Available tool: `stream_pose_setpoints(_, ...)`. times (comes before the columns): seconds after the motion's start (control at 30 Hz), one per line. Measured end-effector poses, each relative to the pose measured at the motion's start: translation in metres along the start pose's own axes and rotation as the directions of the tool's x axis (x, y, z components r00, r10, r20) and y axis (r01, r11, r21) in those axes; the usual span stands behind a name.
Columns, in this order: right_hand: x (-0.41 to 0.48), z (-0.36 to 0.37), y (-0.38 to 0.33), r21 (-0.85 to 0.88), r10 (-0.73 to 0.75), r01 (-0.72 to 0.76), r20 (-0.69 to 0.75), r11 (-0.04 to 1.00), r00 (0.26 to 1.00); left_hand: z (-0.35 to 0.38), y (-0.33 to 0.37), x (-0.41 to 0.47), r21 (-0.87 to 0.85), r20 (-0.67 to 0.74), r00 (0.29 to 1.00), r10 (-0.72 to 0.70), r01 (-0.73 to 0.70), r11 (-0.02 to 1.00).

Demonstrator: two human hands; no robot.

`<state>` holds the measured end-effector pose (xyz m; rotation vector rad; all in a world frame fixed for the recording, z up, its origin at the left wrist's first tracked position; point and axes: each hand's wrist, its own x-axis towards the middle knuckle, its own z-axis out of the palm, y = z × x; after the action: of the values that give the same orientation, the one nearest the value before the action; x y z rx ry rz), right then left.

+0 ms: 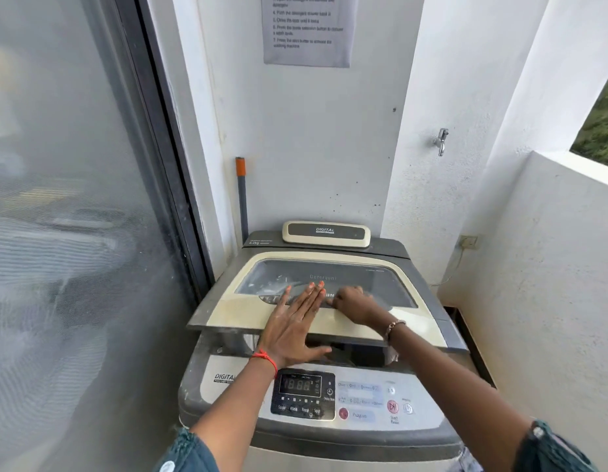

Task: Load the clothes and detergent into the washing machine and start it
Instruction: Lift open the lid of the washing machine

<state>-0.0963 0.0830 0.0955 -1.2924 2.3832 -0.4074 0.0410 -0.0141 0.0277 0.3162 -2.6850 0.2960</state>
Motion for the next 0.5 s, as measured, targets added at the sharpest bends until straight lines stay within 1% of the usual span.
stream_pose_setpoints(0.13,0.008,-0.048,-0.019,-0.018,-0.045,0.045,0.01,0.999,0.999,-0.031,-0.019,0.036,0.104,-0.087,0.995,0.04,-0.031,0.994)
stream_pose_setpoints(0.23,0.015,-0.08,-0.033,0.013,-0.072,0.073,-0.035,0.997,0.997,-0.057,-0.037,0.068,0.151,-0.093,0.993,0.076,-0.061,0.987)
stream_pose_setpoints(0.33,0.026,-0.1,-0.04,-0.053,-0.043,0.039,-0.079,0.998,0.996,-0.074,-0.051,0.094,0.178,-0.083,0.994,0.07,-0.055,0.983)
stream_pose_setpoints(0.43,0.037,-0.108,-0.041,-0.066,-0.027,0.016,-0.162,0.998,0.986,-0.083,-0.06,0.114,0.209,-0.118,0.989,0.088,-0.062,0.976)
stream_pose_setpoints(0.5,0.039,-0.111,-0.042,-0.094,-0.047,0.024,-0.25,0.995,0.967,-0.089,-0.067,0.126,0.22,-0.131,0.987,0.091,-0.06,0.974)
